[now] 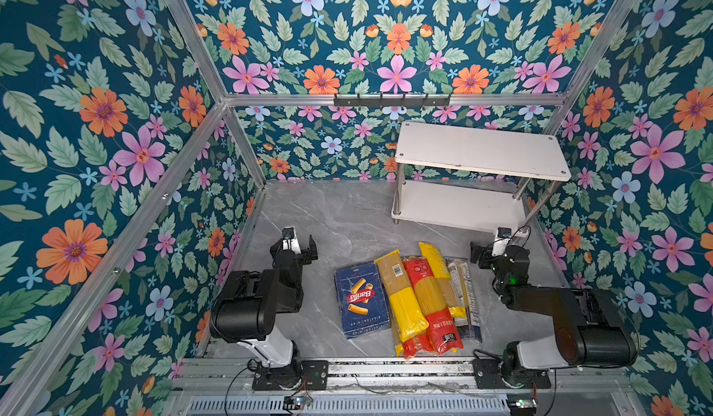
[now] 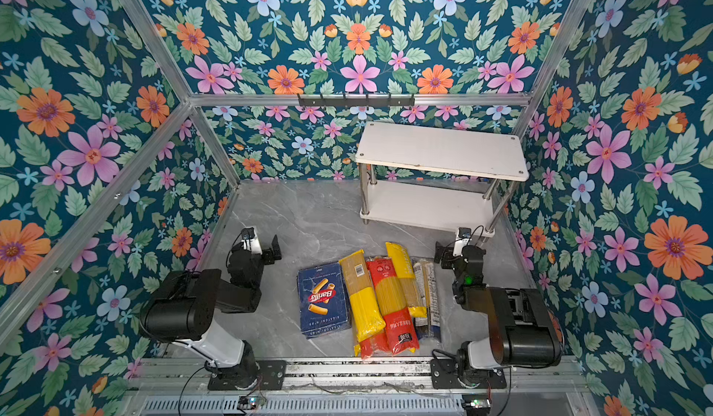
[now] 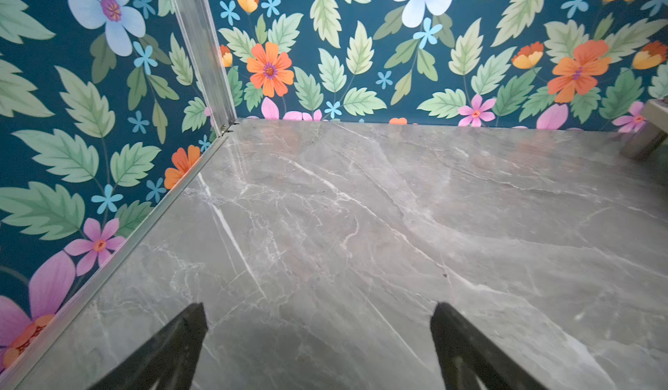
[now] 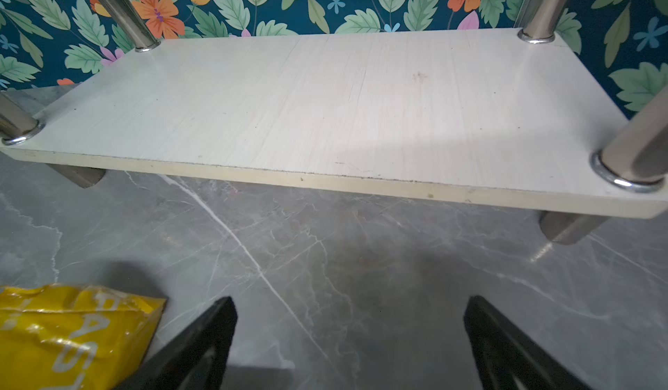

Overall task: Arrange pasta packages on shelves
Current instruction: Pick up the pasta bag from the pasta bags.

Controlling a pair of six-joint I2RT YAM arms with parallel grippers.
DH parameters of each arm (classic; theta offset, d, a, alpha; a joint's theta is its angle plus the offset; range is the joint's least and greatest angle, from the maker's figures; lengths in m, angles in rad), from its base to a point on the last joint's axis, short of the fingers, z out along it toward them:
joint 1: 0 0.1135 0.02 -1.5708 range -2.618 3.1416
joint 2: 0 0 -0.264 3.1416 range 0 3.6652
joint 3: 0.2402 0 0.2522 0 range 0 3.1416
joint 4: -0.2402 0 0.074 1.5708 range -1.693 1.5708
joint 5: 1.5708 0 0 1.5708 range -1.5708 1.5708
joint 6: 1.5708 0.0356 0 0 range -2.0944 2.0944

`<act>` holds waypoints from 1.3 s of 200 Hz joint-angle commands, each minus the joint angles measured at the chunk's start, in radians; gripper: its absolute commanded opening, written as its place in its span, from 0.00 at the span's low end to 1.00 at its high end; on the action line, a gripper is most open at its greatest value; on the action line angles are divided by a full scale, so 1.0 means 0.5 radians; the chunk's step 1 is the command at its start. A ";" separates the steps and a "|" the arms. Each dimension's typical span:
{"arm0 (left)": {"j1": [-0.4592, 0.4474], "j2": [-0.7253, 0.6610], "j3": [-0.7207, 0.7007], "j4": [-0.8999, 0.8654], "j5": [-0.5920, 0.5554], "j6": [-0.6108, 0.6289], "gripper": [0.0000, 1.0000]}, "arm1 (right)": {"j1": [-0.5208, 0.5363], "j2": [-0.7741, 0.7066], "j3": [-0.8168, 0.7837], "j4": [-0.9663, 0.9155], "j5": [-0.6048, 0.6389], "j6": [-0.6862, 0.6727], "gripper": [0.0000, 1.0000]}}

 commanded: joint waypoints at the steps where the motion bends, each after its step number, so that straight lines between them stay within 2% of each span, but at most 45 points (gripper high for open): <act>1: 0.001 -0.004 -0.010 0.042 0.009 0.000 1.00 | 0.002 0.000 0.002 0.067 0.018 -0.004 0.99; 260: 0.005 -0.005 -0.006 0.035 0.018 0.000 0.99 | 0.014 0.003 0.000 0.067 0.042 -0.011 0.99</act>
